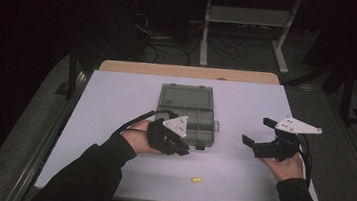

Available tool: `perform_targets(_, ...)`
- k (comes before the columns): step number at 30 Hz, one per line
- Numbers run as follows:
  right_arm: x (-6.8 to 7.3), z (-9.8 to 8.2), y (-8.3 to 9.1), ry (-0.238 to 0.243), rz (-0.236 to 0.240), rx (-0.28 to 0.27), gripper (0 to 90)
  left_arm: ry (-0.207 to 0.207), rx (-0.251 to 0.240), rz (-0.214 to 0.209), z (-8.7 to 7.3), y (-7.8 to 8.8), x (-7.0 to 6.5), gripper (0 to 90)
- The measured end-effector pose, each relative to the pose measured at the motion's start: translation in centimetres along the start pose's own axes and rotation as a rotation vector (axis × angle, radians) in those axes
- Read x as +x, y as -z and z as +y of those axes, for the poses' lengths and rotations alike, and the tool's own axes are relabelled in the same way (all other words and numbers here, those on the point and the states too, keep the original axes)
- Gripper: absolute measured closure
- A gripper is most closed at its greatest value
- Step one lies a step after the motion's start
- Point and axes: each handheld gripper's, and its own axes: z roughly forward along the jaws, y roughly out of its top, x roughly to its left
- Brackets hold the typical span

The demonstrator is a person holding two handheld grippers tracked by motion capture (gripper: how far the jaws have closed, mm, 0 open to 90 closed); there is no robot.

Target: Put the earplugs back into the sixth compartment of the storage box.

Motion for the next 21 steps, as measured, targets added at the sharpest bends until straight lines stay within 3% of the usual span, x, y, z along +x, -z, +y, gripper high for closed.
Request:
perform_targets(10, 0.0, 0.0, 0.0, -0.001, 0.001, 0.003, 0.0, 0.032, -0.023, 0.06, 0.3, 2.6, 2.1, 80.8)
perform_targets(21, 0.1, 0.0, -0.1, -0.001, 0.004, 0.006, 0.0, 0.087, -0.011, 0.096, 0.3, 3.2, 4.8, 80.8)
